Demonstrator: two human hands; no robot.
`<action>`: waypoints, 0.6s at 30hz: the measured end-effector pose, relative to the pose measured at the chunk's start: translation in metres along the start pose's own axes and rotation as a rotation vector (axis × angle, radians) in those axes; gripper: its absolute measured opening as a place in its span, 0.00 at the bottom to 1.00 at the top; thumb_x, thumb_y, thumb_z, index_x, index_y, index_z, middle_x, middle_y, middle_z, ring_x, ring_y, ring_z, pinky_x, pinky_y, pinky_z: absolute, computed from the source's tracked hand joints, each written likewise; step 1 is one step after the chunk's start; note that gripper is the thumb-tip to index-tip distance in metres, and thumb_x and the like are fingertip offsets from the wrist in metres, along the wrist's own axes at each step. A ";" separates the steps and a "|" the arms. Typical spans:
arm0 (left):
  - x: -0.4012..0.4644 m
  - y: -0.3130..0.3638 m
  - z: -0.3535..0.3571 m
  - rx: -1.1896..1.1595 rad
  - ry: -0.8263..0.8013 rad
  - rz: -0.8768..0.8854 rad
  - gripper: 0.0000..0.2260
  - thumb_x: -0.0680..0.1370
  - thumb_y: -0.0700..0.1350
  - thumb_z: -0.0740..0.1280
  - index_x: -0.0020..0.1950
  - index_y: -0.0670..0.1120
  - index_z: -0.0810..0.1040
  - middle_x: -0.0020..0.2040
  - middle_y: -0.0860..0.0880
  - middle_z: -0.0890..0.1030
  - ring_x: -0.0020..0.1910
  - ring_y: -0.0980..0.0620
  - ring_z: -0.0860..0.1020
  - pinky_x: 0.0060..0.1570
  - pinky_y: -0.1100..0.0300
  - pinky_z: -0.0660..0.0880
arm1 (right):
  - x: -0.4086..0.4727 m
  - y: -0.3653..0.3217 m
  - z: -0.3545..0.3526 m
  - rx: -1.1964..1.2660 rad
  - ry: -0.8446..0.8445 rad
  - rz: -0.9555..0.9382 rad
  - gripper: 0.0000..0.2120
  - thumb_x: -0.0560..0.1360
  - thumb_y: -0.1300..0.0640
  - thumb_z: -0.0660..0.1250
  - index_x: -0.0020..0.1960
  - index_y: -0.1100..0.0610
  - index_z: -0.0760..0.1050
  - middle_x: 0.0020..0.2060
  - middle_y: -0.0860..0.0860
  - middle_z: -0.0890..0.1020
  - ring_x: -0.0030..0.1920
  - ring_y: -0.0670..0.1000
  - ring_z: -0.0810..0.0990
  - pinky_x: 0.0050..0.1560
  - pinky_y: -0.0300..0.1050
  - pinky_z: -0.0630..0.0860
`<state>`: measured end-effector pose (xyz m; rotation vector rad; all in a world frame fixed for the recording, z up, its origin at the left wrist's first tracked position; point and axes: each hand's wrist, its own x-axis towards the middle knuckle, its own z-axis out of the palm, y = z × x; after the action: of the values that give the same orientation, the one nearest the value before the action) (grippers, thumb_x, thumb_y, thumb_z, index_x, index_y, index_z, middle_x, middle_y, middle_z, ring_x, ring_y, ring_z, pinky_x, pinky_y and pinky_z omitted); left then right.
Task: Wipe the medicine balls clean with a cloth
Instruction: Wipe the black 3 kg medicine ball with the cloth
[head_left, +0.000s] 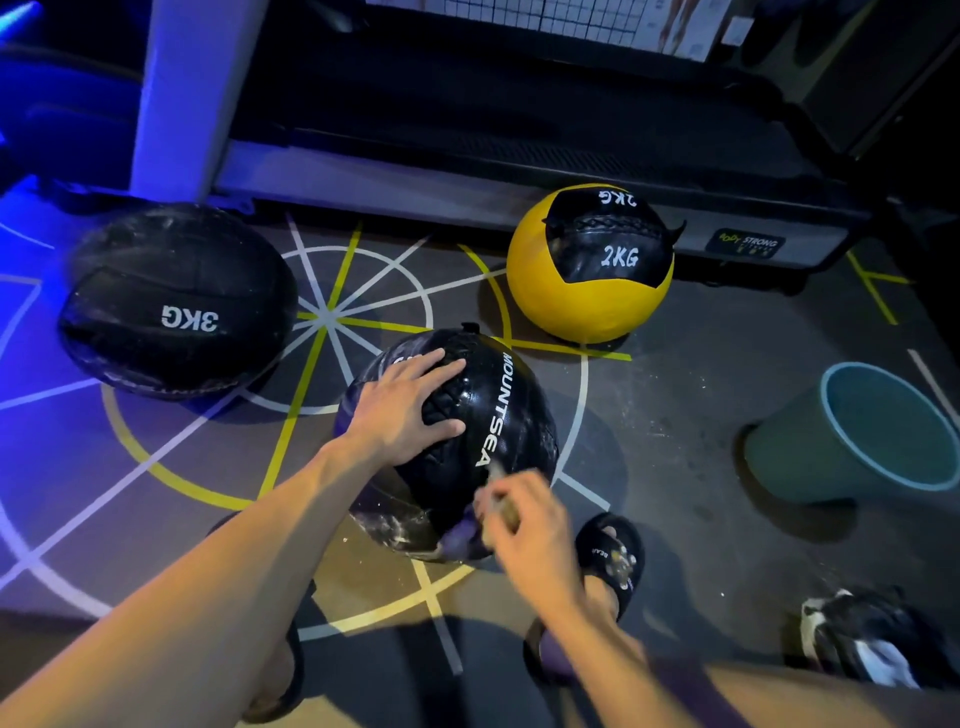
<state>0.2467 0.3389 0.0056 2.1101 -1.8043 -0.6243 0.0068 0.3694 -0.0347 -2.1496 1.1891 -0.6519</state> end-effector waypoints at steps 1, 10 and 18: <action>0.001 -0.002 -0.001 -0.003 0.002 -0.003 0.36 0.77 0.63 0.70 0.81 0.66 0.56 0.83 0.59 0.54 0.82 0.47 0.52 0.73 0.37 0.58 | 0.018 0.000 -0.016 0.037 0.100 0.041 0.02 0.78 0.60 0.71 0.50 0.55 0.80 0.47 0.45 0.76 0.42 0.40 0.77 0.43 0.27 0.71; -0.001 -0.002 -0.001 -0.033 -0.008 -0.011 0.36 0.77 0.62 0.71 0.81 0.66 0.57 0.83 0.60 0.54 0.82 0.49 0.51 0.73 0.39 0.58 | 0.021 -0.018 0.015 0.009 0.084 -0.022 0.06 0.78 0.63 0.67 0.51 0.54 0.77 0.51 0.43 0.74 0.52 0.43 0.76 0.54 0.40 0.75; -0.012 -0.013 0.002 -0.078 0.016 0.008 0.36 0.77 0.62 0.72 0.81 0.66 0.57 0.83 0.61 0.54 0.81 0.51 0.52 0.72 0.38 0.59 | 0.079 0.010 -0.015 -0.036 0.145 0.238 0.12 0.76 0.66 0.70 0.58 0.56 0.78 0.51 0.45 0.73 0.49 0.45 0.75 0.46 0.28 0.66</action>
<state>0.2554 0.3533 -0.0012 2.0502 -1.7503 -0.6629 0.0289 0.2927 -0.0206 -1.9750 1.5163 -0.6930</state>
